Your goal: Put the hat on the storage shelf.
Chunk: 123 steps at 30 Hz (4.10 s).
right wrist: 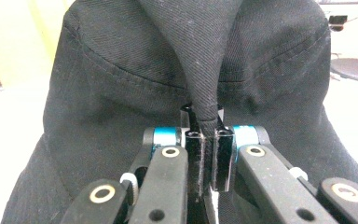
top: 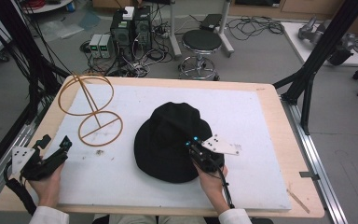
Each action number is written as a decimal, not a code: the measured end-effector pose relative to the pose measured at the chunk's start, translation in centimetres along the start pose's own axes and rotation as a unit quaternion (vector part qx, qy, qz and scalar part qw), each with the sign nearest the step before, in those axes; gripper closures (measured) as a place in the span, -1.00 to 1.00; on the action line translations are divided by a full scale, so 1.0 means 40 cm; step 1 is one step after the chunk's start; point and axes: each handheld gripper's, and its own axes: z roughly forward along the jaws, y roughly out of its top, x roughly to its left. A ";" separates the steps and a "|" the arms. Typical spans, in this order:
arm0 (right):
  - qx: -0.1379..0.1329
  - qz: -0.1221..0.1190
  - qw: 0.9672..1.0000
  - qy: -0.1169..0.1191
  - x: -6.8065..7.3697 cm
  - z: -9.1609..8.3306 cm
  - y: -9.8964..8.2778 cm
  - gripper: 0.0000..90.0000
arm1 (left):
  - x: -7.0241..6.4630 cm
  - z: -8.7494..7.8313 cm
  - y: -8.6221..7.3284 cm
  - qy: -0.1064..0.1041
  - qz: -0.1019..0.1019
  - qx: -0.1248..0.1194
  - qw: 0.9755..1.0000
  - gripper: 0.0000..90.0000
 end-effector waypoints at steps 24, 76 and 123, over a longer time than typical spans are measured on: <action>-0.130 -0.013 0.991 -0.012 -0.025 -0.062 0.139 0.94 | -0.005 0.001 -0.005 -0.005 -0.005 0.005 1.000 -0.33; -0.210 -0.010 0.975 0.076 0.144 0.113 0.385 0.94 | -0.007 0.010 -0.012 -0.017 -0.020 0.009 1.000 -0.32; -0.186 -0.028 0.973 0.137 0.335 0.383 0.464 0.94 | -0.006 0.012 -0.012 -0.021 -0.036 0.005 0.999 -0.32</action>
